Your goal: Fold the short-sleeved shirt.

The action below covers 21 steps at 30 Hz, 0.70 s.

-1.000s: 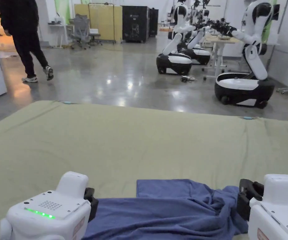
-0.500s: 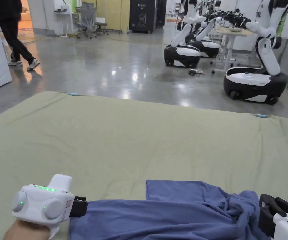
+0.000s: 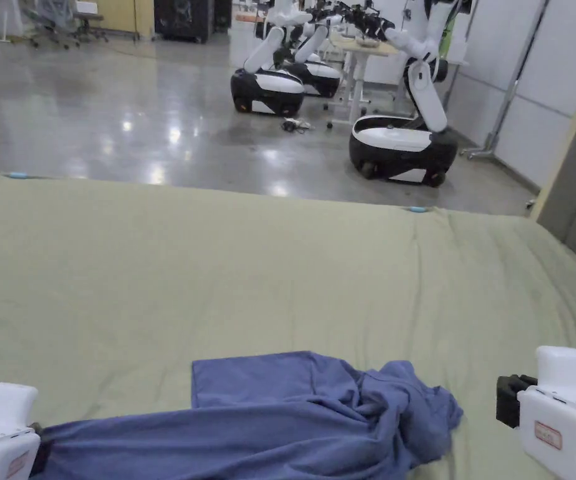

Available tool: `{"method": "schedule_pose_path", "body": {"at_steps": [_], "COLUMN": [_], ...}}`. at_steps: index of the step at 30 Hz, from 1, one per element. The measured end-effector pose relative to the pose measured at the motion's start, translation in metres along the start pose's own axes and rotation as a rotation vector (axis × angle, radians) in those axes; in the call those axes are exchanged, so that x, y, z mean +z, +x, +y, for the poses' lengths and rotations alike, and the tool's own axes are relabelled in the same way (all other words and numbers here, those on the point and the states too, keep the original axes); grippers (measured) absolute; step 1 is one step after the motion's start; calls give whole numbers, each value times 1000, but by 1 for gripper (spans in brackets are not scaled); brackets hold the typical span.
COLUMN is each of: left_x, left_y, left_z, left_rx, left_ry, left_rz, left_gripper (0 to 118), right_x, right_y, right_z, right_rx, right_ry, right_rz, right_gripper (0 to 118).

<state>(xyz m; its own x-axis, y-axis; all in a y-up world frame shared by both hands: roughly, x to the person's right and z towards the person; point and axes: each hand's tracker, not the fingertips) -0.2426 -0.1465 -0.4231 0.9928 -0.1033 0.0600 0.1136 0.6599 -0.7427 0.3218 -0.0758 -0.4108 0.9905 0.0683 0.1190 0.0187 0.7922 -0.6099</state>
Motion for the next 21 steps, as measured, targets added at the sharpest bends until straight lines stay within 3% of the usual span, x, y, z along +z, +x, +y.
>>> {"method": "schedule_pose_path", "body": {"at_steps": [2,3,6,7,10,12,14,15,16,18,21], "left_x": [22,33,53,59,69,71,65,63,60,55,53], "left_y": [0,0,1,2,5,9,6,6,6,5,-1], "left_z": [7,10,18,19,24,25,27,27,28,32,40], "left_rx": [-18,-13,-20,-24,-23,-31,-34,-33,-32,-33,-26], "left_ry": [46,65,88,97,103,102,94,90,84,77,79], "left_rz": [22,12,2,2,-15,-8,-4,-3,-1,1,-2], "left_gripper": [4,4,4,4,4,4,4,4,4,4,4], "right_x": [-37,-56,-105,-120,-155,-168,-166,-160,-154,-142,-125], "right_y": [11,13,13,11,8,10,11,11,8,0,9], "right_z": [1,1,-4,-5,-16,-22,-22,-18,-15,-6,11], "right_rx": [-25,-29,13,25,60,21,-45,-35,-28,47,41], "right_ry": [-66,-105,-167,-218,-278,-335,-349,-319,-296,-271,-283], "right_rz": [27,42,50,52,2,18,65,57,58,-8,35], "right_gripper": [5,14,85,93,93,93,74,54,11,10,10]}}
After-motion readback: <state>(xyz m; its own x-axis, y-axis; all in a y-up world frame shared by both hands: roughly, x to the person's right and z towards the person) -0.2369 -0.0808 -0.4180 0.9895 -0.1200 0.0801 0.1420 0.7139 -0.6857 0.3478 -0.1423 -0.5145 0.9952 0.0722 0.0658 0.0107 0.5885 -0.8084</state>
